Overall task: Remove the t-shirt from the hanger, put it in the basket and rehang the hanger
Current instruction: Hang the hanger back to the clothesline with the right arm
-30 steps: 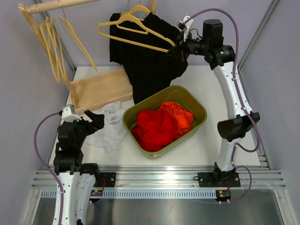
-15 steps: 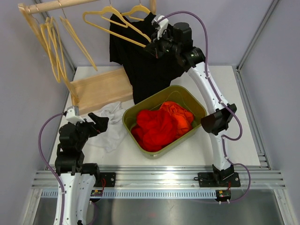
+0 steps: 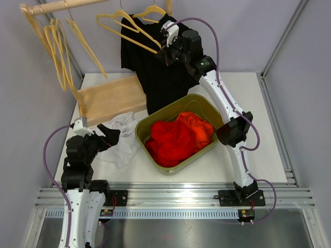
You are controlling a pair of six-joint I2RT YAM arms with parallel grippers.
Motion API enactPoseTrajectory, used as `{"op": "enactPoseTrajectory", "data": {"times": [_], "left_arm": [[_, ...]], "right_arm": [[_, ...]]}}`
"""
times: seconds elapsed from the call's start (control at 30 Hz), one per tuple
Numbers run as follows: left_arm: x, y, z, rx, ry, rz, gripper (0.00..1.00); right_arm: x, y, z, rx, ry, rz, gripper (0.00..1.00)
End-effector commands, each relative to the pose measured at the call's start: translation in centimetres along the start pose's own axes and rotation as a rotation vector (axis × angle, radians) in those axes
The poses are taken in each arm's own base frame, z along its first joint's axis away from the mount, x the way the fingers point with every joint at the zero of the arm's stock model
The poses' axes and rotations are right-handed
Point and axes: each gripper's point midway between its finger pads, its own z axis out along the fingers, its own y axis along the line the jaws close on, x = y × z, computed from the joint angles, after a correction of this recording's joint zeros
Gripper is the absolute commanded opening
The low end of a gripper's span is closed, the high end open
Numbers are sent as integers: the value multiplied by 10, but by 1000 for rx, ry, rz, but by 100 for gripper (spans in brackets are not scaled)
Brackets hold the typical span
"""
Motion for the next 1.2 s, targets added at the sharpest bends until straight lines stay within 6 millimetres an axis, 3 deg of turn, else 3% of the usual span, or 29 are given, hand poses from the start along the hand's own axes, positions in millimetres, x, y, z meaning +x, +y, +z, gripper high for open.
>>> {"op": "enactPoseTrajectory", "data": {"times": [0.0,0.03,0.07,0.17,0.2,0.3,0.37,0.4,0.43,0.47,0.5,0.53,0.57,0.63,0.67,0.7,0.73,0.77,0.8,0.83,0.87,0.93,0.97,1.03,1.07,1.13,1.17], "left_arm": [[2,14,6,-87,13,-82,99],[6,24,10,-149,29,-128,99],[12,30,11,-187,57,-157,99],[24,45,15,-288,109,-238,99],[26,47,15,-305,113,-258,99],[35,54,19,-359,132,-352,99],[42,58,22,-383,149,-387,99],[44,60,24,-406,152,-425,99],[47,62,24,-427,163,-441,99],[52,67,26,-463,190,-461,99],[54,73,27,-506,188,-486,99],[58,77,27,-539,203,-499,99],[57,79,29,-559,209,-508,99],[65,86,37,-610,241,-530,99],[66,87,41,-613,250,-535,99],[74,88,46,-618,287,-548,99],[71,86,54,-596,275,-555,99],[73,87,58,-594,278,-559,99],[74,89,62,-597,280,-566,99],[75,92,69,-605,279,-567,99],[78,96,72,-621,288,-570,99],[89,104,77,-672,330,-576,97],[93,107,77,-694,348,-577,93],[102,114,75,-739,383,-575,89],[109,119,74,-771,409,-573,88],[118,123,73,-785,436,-562,67],[122,125,72,-787,445,-559,56]], "right_arm": [[-28,7,-6,-21,-76,-63,0],[-32,12,-10,-43,-79,-77,3],[-29,12,-12,-51,-70,-79,15],[-47,20,-31,-101,-89,-110,41],[-52,21,-36,-108,-96,-111,54],[-67,22,-59,-117,-105,-128,74],[-60,21,-66,-124,-77,-124,83],[-67,19,-78,-117,-82,-135,87],[-65,17,-83,-114,-70,-144,96],[-51,15,-84,-117,-37,-132,99],[-58,12,-97,-111,-43,-140,99],[-53,12,-103,-114,-28,-144,99],[-36,9,-105,-120,9,-124,99],[-39,3,-129,-120,6,-116,100],[-19,1,-133,-127,43,-89,99],[-26,5,-148,-133,30,-93,99],[-21,-5,-158,-113,34,-86,99],[7,-5,-161,-119,81,-50,99],[1,0,-176,-120,65,-61,99],[9,2,-182,-123,75,-62,99],[39,2,-186,-128,126,-20,99],[46,13,-204,-133,121,-23,99],[77,18,-208,-142,172,20,99],[86,29,-225,-141,171,17,99],[113,36,-230,-151,216,51,99],[124,42,-244,-142,225,53,99],[141,46,-249,-145,251,77,100]]}}
